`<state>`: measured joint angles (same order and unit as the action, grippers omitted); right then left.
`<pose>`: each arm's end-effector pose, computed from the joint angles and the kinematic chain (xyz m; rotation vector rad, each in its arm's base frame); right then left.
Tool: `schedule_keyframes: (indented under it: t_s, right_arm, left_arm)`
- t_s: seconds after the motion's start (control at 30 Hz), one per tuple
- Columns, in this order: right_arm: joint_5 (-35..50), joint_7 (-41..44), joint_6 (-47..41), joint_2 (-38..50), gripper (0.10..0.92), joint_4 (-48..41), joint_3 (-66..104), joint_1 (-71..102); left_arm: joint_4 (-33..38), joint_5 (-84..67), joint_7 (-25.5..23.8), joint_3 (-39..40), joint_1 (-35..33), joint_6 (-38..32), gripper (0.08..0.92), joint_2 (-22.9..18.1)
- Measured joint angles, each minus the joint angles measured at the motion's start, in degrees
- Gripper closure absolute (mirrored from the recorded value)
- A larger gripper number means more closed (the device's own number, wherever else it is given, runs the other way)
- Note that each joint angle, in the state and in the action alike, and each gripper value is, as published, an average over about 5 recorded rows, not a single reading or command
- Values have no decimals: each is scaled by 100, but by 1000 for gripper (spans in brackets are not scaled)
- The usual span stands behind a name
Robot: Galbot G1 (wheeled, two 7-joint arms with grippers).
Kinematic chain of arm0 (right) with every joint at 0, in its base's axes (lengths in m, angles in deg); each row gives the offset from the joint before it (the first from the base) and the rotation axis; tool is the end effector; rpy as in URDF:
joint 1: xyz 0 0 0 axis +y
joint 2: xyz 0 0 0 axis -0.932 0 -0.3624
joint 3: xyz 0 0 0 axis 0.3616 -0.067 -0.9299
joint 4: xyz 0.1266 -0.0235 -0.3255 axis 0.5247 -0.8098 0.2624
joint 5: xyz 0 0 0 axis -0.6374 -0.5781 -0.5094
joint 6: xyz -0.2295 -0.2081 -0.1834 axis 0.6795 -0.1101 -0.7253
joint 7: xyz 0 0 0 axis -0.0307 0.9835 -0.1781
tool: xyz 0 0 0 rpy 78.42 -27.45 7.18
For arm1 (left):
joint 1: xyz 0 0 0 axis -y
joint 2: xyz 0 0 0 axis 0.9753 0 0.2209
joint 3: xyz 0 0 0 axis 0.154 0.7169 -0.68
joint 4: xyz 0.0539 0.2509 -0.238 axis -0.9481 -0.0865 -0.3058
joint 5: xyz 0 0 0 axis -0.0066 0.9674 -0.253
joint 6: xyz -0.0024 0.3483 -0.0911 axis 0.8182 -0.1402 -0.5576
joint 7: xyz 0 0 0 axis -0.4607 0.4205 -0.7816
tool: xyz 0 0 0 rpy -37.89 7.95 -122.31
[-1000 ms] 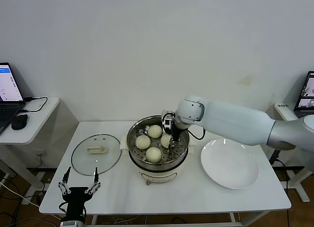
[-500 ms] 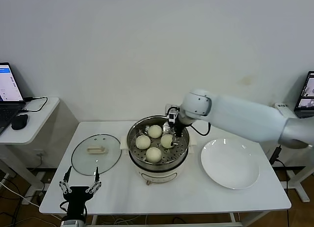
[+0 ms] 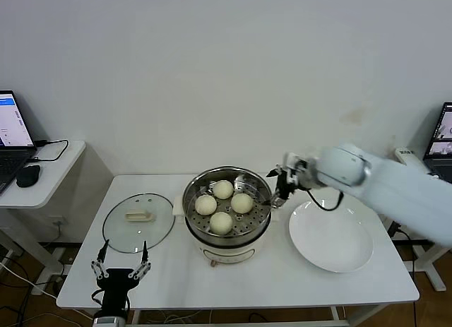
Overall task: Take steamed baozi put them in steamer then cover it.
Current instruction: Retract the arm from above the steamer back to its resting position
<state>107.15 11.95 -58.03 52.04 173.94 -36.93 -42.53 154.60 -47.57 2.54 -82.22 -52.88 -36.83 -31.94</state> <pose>0.4414 -0.0468 -0.0997 1.1968 -2.1865 1.0799 0.1349 0.0318 -0.3007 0.1896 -3.0410 -0.4654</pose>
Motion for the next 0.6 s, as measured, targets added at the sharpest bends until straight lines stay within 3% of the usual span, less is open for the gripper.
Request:
schedule_keyframes:
  t_s: [0.23, 0.6]
  right_arm:
    - [-528, -818, 1096, -68, 203, 427, 2629, 2631]
    - [-1499, -946, 2994, -2053, 203, 520, 6725, 6586]
  left_arm:
    - [-93, 52, 12, 58, 30, -40, 177, -41]
    - [-376, 172, 91, 175, 173, -122, 177, -50]
